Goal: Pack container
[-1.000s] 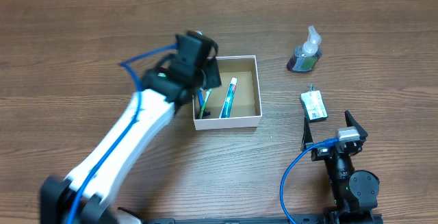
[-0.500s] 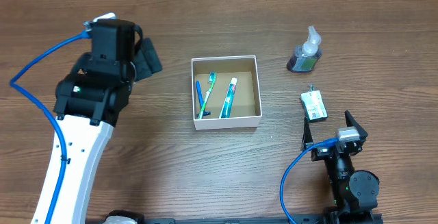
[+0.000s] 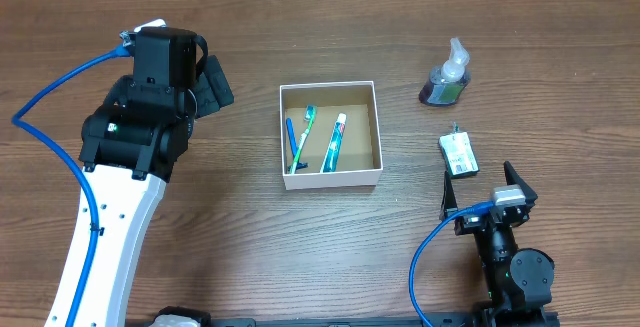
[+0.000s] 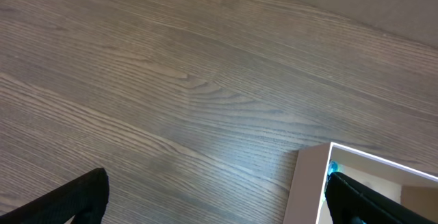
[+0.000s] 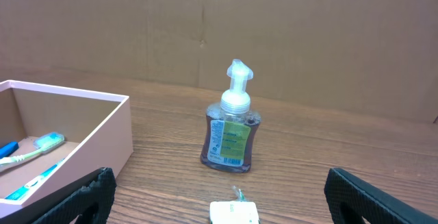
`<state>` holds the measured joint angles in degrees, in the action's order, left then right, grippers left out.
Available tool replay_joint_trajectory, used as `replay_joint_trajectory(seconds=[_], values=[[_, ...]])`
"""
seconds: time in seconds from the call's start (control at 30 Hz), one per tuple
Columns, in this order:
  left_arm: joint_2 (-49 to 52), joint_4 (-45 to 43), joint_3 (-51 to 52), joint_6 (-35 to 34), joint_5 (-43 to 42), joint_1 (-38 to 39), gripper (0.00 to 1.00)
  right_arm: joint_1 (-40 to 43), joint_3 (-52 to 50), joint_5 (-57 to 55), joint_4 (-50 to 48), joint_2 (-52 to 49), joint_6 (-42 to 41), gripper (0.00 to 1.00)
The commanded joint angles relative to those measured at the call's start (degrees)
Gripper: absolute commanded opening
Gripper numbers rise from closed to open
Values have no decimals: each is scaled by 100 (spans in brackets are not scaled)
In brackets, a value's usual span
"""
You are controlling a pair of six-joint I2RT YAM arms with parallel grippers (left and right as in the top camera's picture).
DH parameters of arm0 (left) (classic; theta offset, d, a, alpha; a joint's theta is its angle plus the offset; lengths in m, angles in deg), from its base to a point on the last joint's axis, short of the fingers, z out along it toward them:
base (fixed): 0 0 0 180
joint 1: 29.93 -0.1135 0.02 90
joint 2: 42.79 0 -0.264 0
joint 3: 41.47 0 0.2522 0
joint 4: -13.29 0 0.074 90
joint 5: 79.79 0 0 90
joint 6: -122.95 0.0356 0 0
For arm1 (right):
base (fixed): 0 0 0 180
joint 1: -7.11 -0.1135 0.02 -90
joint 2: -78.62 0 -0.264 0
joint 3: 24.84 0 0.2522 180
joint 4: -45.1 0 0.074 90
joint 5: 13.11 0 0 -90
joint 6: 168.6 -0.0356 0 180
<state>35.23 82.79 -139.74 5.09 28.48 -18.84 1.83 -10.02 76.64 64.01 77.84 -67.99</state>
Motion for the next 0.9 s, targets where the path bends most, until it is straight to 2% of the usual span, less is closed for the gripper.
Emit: replay_joint_trajectory(seconds=[0.0,0.67,0.8,0.87], values=[[35,-7,-61,129,98,-22,100,26,-61,-4,-35,61,33,100],[35,-7,-61,129,98,-22,100,24,-61,2,-44,61,31,100],[35,-9,-61,129,98,-22,100,13,-61,354,-133,61,9,100],[35,-7,-61,129,96,-22,100,15,-61,831,-597,61,-15,100]])
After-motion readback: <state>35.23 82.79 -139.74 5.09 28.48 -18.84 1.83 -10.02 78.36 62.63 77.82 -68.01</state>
